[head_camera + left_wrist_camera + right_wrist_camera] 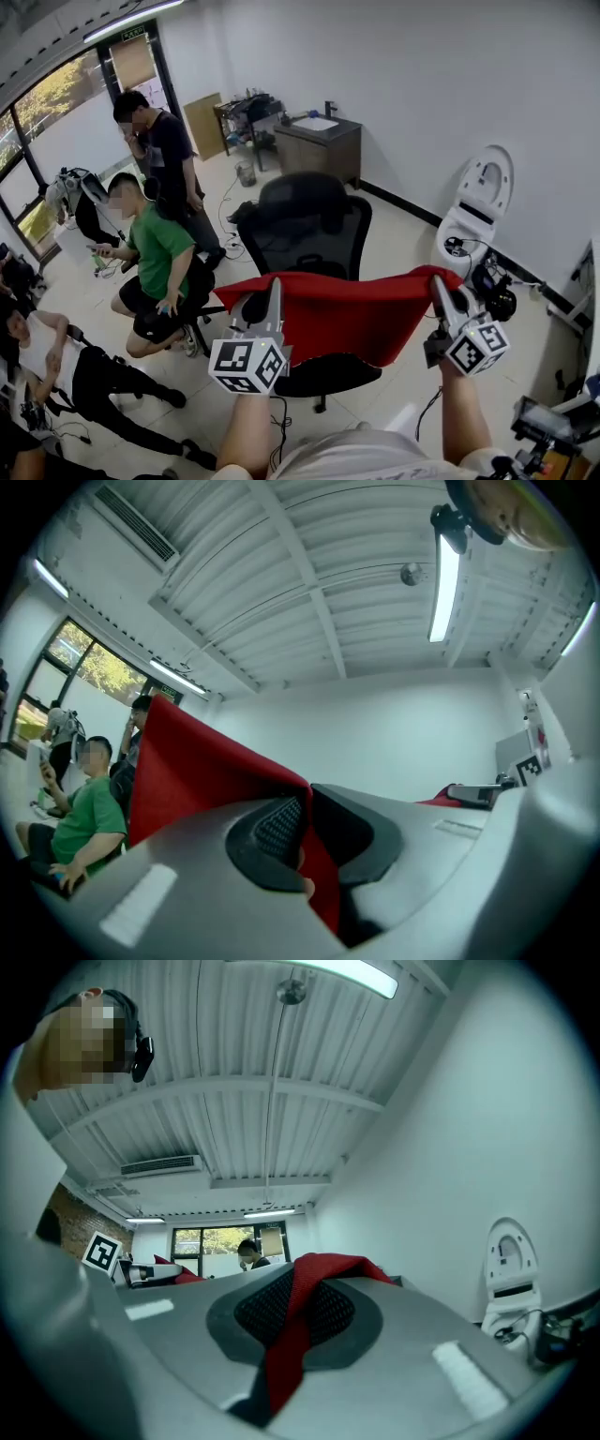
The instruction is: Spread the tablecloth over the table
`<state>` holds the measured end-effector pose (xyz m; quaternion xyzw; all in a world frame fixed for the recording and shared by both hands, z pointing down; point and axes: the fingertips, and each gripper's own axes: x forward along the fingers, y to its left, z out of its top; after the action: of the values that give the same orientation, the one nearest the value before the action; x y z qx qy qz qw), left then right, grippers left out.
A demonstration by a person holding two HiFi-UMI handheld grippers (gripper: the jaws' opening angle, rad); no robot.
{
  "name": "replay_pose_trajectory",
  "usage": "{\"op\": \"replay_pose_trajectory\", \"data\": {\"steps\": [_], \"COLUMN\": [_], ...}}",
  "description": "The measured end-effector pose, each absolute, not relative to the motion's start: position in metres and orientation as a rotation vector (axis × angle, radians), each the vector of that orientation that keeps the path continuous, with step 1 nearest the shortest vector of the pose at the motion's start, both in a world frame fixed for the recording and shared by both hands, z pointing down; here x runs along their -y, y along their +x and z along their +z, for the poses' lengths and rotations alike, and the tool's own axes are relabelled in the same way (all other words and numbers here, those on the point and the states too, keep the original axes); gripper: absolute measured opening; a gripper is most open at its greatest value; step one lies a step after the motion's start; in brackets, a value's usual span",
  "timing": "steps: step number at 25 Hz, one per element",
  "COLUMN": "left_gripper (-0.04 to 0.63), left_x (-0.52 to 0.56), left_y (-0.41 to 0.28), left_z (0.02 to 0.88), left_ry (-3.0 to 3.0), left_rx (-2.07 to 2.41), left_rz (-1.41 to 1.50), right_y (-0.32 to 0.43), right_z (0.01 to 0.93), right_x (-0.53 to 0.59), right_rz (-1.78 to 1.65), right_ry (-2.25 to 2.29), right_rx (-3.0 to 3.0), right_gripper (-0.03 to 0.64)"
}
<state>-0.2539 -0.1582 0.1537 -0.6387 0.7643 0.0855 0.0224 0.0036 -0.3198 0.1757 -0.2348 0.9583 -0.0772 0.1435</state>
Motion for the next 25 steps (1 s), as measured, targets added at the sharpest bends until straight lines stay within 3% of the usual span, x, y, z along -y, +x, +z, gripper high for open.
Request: {"op": "replay_pose_trajectory", "data": {"steps": [13,25], "left_gripper": [0.021,0.021], "left_x": [0.313,0.298], "left_y": [-0.056,0.100], "left_z": [0.150,0.190], "left_ry": [-2.534,-3.018], "left_rx": [-1.834,-1.122], "left_rz": [0.236,0.209], "right_y": [0.246,0.360], "right_z": [0.178,0.211], "right_x": [0.323,0.142], "right_rz": [-0.141,-0.053], "right_ry": [-1.352,-2.000], "right_rx": [-2.484,-2.025], "right_gripper": [0.020,0.020]}}
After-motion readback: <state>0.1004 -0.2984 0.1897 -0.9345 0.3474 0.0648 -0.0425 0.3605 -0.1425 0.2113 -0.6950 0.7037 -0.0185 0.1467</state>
